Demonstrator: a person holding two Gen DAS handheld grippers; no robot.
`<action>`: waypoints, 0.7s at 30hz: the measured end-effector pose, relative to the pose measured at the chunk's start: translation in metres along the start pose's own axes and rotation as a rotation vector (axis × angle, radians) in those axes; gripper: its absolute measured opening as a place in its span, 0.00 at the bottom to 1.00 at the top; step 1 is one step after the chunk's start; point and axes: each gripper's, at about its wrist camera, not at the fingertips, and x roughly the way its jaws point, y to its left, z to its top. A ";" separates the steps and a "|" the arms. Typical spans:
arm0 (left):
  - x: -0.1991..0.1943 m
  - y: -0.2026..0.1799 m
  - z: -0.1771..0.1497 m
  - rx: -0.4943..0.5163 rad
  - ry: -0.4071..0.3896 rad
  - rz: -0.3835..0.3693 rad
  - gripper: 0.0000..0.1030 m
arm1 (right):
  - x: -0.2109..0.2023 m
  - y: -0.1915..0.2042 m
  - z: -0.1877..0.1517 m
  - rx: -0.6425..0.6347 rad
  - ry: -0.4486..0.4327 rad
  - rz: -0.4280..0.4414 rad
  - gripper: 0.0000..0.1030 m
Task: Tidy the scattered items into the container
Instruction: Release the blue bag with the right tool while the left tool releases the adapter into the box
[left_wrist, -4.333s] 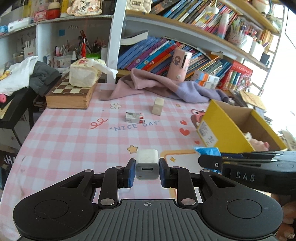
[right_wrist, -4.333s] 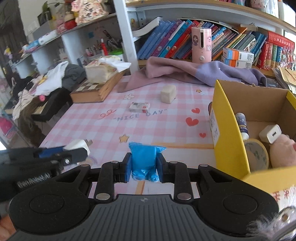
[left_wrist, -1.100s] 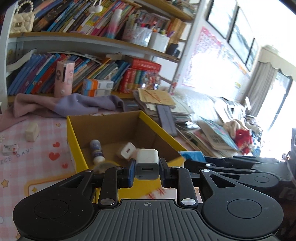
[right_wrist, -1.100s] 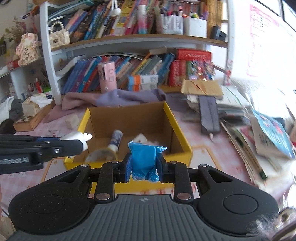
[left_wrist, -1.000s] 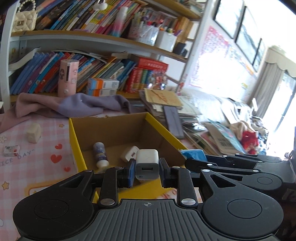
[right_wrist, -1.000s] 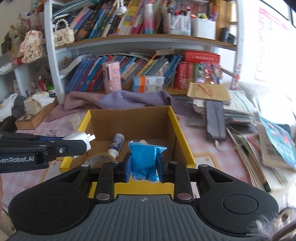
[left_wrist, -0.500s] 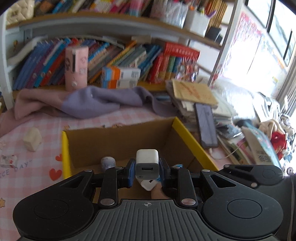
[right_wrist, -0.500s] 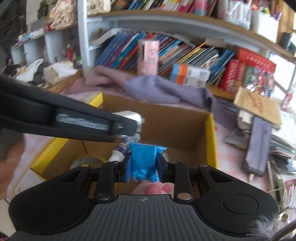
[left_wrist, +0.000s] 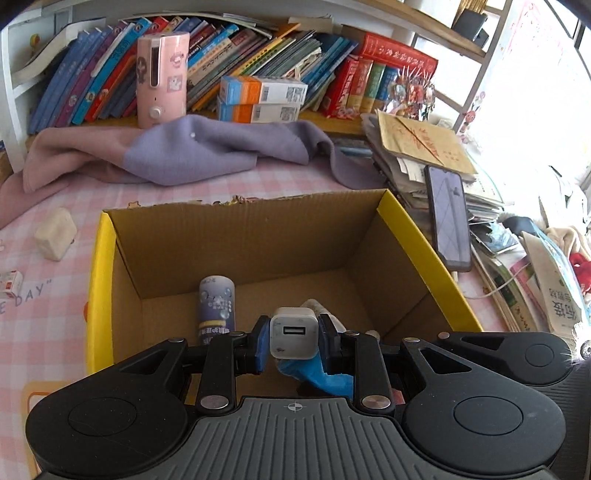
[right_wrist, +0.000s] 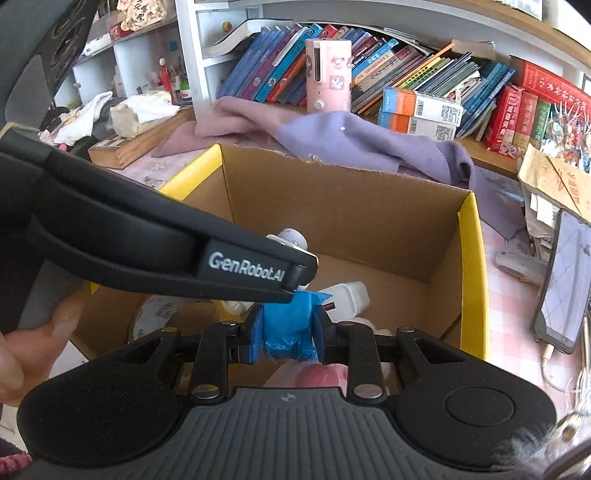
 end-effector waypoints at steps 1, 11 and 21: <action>0.000 0.000 0.000 0.002 0.001 0.004 0.25 | 0.001 0.000 0.000 0.000 0.002 0.003 0.25; -0.002 0.000 0.004 0.001 -0.036 0.010 0.28 | 0.003 -0.002 -0.004 0.007 0.014 0.014 0.37; -0.037 0.001 0.002 -0.002 -0.141 0.046 0.51 | -0.006 0.000 -0.002 0.027 -0.049 -0.015 0.57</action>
